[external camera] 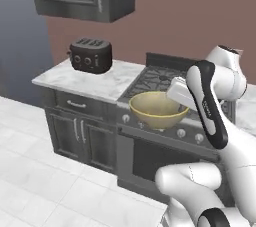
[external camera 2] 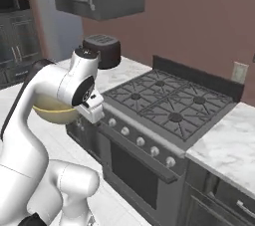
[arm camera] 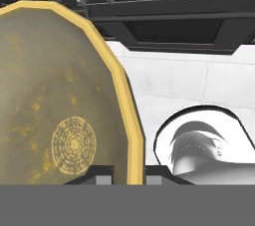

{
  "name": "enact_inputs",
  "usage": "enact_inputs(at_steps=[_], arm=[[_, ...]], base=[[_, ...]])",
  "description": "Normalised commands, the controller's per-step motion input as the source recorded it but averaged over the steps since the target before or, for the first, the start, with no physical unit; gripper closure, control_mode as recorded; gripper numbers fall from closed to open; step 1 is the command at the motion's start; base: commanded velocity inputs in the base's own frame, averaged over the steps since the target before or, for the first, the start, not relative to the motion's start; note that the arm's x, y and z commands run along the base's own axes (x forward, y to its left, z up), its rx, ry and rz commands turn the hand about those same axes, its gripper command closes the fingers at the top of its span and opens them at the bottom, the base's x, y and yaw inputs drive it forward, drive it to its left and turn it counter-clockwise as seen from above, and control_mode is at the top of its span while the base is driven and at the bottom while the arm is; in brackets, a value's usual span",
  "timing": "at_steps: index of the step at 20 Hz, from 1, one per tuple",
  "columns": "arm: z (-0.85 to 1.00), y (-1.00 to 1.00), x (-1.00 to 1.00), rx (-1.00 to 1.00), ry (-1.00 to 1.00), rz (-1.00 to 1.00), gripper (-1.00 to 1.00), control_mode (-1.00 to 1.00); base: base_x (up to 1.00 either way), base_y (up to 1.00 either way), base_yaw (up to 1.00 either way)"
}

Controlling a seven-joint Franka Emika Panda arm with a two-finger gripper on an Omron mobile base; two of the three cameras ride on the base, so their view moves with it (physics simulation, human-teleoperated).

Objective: Pick the cup and bowl from the counter and place them on the counter next to the sink.

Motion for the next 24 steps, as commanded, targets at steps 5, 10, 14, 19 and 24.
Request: enact_inputs(at_steps=[5, 10, 14, 19, 24], arm=[[0.00, 0.00, 0.00, 0.00, 0.00, 0.00, 1.00, 1.00], [0.00, 0.00, 0.00, 0.00, 0.00, 0.00, 1.00, 1.00], [0.00, 0.00, 0.00, 0.00, 0.00, 0.00, 1.00, 1.00], [0.00, 0.00, 0.00, 0.00, 0.00, 0.00, 1.00, 1.00], [0.00, 0.00, 0.00, 0.00, 0.00, 0.00, 1.00, 1.00]], base=[[0.09, 0.13, 0.69], [0.14, 0.01, 0.70], [0.33, 0.00, 0.70], [0.72, -0.01, 0.61], [1.00, -0.10, 0.24]])
